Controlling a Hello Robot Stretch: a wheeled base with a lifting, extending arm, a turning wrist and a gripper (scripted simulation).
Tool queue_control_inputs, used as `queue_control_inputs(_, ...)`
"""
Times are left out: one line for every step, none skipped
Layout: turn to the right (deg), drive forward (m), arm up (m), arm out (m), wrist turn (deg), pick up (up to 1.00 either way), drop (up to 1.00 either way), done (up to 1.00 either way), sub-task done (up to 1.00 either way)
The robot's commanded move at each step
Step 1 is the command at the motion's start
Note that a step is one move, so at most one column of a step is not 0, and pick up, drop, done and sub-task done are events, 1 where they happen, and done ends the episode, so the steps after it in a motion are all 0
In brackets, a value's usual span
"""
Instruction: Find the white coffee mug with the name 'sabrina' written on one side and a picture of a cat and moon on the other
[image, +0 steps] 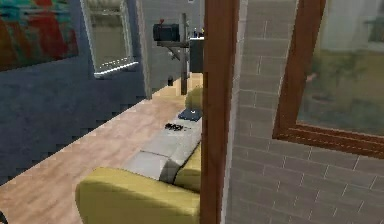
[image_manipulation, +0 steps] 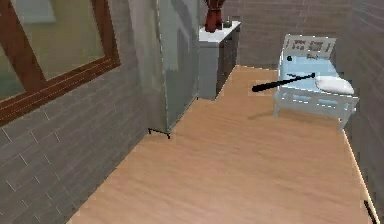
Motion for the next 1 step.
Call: queue_control_inputs(-45.0, 0.00, 0.00, 0.00, 0.0, 0.00, 0.00, 0.00, 0.00)
